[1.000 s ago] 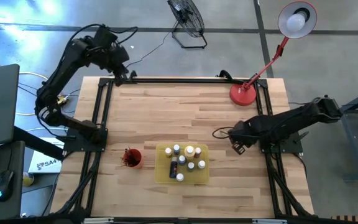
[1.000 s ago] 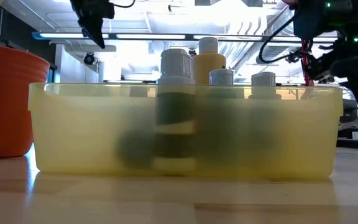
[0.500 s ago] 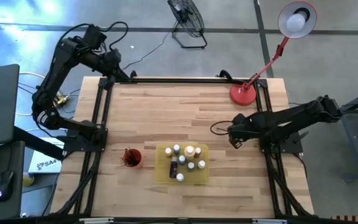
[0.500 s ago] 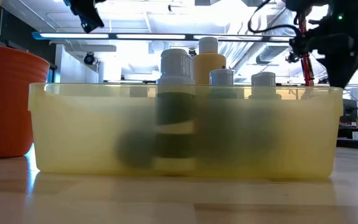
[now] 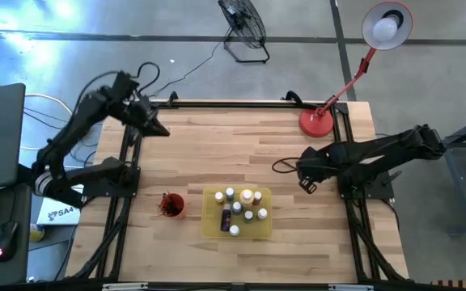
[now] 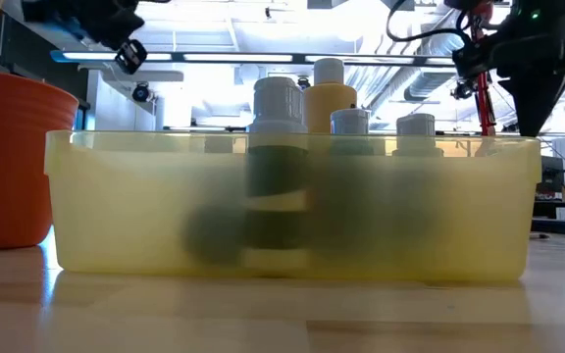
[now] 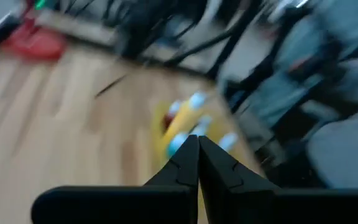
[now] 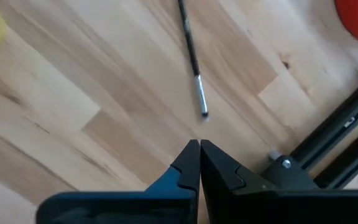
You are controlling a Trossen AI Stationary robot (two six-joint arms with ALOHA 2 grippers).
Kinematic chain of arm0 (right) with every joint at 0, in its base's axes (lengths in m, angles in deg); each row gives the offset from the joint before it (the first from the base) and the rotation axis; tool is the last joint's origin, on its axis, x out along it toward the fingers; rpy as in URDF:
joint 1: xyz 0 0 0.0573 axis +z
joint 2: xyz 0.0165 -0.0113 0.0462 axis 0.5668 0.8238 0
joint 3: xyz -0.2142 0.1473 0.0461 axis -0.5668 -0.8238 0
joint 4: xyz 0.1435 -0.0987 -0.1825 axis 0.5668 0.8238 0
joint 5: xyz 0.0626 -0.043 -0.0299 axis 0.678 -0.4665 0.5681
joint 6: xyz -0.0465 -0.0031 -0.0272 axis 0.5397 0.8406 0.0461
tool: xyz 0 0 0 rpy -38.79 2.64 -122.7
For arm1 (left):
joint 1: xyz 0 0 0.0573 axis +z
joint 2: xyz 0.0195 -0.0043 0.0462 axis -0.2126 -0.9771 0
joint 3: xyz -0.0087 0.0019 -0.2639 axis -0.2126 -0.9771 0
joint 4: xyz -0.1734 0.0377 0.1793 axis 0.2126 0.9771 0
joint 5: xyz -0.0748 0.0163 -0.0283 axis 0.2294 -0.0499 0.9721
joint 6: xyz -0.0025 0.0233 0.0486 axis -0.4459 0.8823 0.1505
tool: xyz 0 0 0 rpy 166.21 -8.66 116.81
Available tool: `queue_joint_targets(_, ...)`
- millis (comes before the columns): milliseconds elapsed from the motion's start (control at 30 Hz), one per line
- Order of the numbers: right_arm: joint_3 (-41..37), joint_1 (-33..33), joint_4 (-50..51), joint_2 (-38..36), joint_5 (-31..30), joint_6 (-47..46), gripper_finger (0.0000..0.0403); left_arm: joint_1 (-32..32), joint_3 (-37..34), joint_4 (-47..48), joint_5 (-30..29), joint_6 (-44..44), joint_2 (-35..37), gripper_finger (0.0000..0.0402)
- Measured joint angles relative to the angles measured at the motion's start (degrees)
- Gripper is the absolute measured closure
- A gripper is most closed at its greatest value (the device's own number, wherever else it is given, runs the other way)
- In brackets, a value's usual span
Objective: Pick & Place Paint Supplies
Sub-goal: Put the silver paintbrush into the orange cup
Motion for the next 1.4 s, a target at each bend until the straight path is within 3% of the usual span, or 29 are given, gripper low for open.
queue_joint_targets(67, 0.0, -1.8, 0.3, 0.0, 1.4, 2.9, 0.04, 0.0, -5.7, -8.1, 6.1, -4.8, 2.6, 0.0402)
queue_joint_targets(133, -0.2, -4.3, 0.2, 0.0, 3.1, 5.6, 0.04, 0.0, -9.9, -14.9, 7.5, -10.6, 4.4, 0.0401)
queue_joint_targets(267, -2.3, -11.6, -0.6, 0.0, 6.1, -1.4, 0.04, 0.0, -13.3, -23.4, 2.4, -22.8, 6.4, 0.0401)
queue_joint_targets(367, -3.8, -16.7, -2.0, 0.0, 5.3, -10.0, 0.04, 0.0, -13.3, -26.2, 0.0, -26.8, 6.8, 0.0401)
queue_joint_targets(500, -6.5, -20.5, -11.1, 0.0, 4.4, -17.1, 0.0401, 0.0, -13.3, -31.2, 0.3, -30.4, 7.0, 0.0401)
queue_joint_targets(700, -12.0, -24.2, -27.4, 0.8, 3.5, -16.4, 0.0401, 0.0, -13.3, -34.0, 0.2, -31.8, 7.2, 0.0401)
queue_joint_targets(833, -13.0, -25.8, -24.4, 1.5, 2.4, -17.5, 0.0401, 0.0, -13.3, -34.0, 0.0, -31.9, 7.2, 0.0401)
queue_joint_targets(1033, -13.0, -26.1, -18.1, 0.9, 0.8, -29.6, 0.0401, 0.0, -13.3, -34.0, -0.1, -31.9, 7.2, 0.0401)
queue_joint_targets(1133, -13.0, -26.2, -18.2, 1.0, 1.5, -25.2, 0.0401, 0.0, -13.3, -34.1, -0.2, -31.8, 7.2, 0.0401)
queue_joint_targets(1300, -13.0, -26.3, -18.3, 1.2, 3.8, -7.0, 0.0396, 0.0, -13.3, -35.4, -0.3, -31.6, 7.2, 0.0401)
queue_joint_targets(1400, -13.0, -27.2, -18.2, 1.2, 4.2, 1.7, 0.0372, 0.0, -13.3, -35.5, -1.6, -31.8, 7.2, 0.0401)
